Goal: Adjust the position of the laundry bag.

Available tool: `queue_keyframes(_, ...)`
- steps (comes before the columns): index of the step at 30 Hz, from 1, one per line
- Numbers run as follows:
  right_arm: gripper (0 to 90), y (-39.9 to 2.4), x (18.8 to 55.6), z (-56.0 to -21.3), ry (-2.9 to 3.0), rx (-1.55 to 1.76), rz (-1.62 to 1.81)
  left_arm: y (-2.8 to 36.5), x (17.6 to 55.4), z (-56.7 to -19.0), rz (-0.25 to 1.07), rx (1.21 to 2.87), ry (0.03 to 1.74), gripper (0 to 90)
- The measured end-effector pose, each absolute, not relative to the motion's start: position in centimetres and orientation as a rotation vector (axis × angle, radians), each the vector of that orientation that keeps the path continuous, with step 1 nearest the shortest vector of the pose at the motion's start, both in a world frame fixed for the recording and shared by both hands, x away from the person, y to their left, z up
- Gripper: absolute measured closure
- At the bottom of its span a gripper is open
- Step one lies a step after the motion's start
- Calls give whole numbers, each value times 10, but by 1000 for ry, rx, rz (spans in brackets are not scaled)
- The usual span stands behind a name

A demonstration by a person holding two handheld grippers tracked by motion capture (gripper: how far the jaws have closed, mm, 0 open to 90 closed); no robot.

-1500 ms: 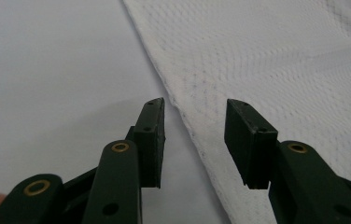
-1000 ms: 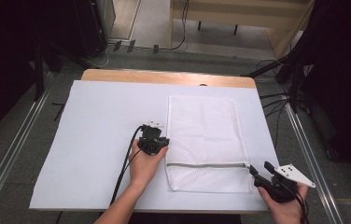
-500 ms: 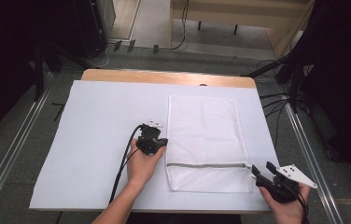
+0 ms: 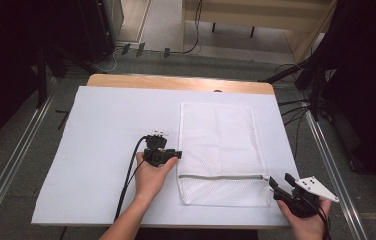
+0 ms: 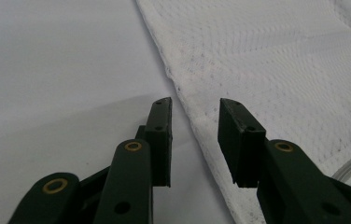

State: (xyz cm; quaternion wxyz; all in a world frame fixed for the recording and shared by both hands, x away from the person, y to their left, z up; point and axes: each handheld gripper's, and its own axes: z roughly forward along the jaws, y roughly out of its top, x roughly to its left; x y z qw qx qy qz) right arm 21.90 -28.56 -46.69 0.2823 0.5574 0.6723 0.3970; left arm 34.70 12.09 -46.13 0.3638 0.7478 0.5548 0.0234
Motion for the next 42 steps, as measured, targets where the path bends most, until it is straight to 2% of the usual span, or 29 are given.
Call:
queue_keyframes(7,421,-289,219,-467,1795,1507,1069,111,349,-461,5,1934,1424,629)
queue_keyframes(14,421,-288,219,-467,1799,1500,1069,97,344,-458,101,2015,1401,575)
queue_keyframes(16,420,-287,220,-467,1802,1504,1067,93,342,-457,161,2066,1384,604)
queue_keyframes(18,419,-286,220,-468,1803,1505,1070,85,339,-457,264,2131,1355,679)
queue_keyframes(20,420,-286,220,-468,1804,1505,1071,77,334,-457,388,2202,1315,711)
queue_keyframes(22,420,-286,220,-468,1802,1509,1069,74,332,-457,444,2230,1292,752)
queue_keyframes(24,420,-286,221,-469,1803,1511,1073,73,331,-459,441,2212,1269,878)
queue_keyframes(26,420,-285,221,-469,1803,1515,1071,71,329,-460,478,2234,1240,900)
queue_keyframes(28,420,-285,221,-469,1802,1512,1071,73,329,-460,465,2233,1224,900)
queue_keyframes(32,420,-287,220,-469,1797,1522,1073,85,332,-459,356,2190,1243,900)
queue_keyframes(42,420,-288,218,-468,1785,1514,1080,134,317,-455,335,2046,1313,900)
